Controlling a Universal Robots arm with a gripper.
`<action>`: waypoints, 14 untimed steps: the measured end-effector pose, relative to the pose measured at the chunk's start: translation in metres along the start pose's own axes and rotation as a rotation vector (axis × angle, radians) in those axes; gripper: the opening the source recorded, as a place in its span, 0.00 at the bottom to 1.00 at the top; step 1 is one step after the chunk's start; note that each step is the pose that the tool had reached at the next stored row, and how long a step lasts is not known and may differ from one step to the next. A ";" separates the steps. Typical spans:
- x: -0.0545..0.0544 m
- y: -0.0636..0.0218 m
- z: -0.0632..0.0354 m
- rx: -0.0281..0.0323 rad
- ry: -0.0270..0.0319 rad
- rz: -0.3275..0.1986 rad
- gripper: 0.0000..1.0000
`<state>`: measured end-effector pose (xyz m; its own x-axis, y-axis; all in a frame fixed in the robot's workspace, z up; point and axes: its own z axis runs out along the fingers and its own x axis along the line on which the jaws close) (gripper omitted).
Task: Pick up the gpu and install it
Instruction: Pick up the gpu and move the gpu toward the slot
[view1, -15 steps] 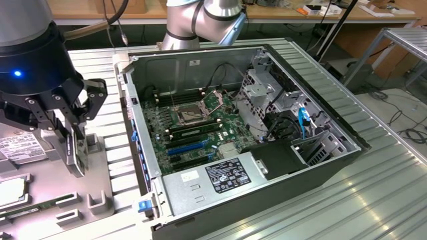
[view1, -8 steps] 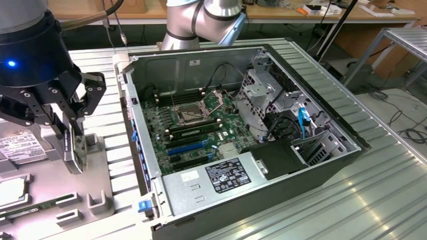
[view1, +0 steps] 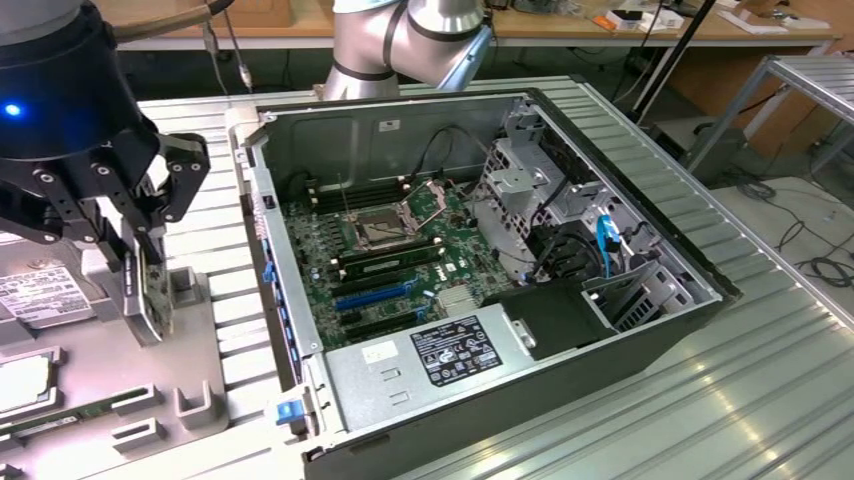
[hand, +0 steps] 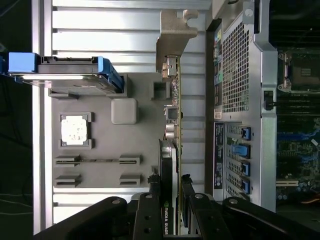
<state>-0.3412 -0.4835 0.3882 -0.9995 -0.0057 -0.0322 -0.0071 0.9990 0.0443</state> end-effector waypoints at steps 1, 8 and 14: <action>0.000 0.0001 -0.0016 0.0000 0.0001 0.000 0.27; 0.000 0.0004 -0.0091 0.0001 0.0000 0.000 0.27; -0.001 0.0007 -0.0159 0.0001 0.0001 0.000 0.27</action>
<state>-0.3412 -0.4835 0.4041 -0.9995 -0.0057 -0.0321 -0.0071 0.9990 0.0442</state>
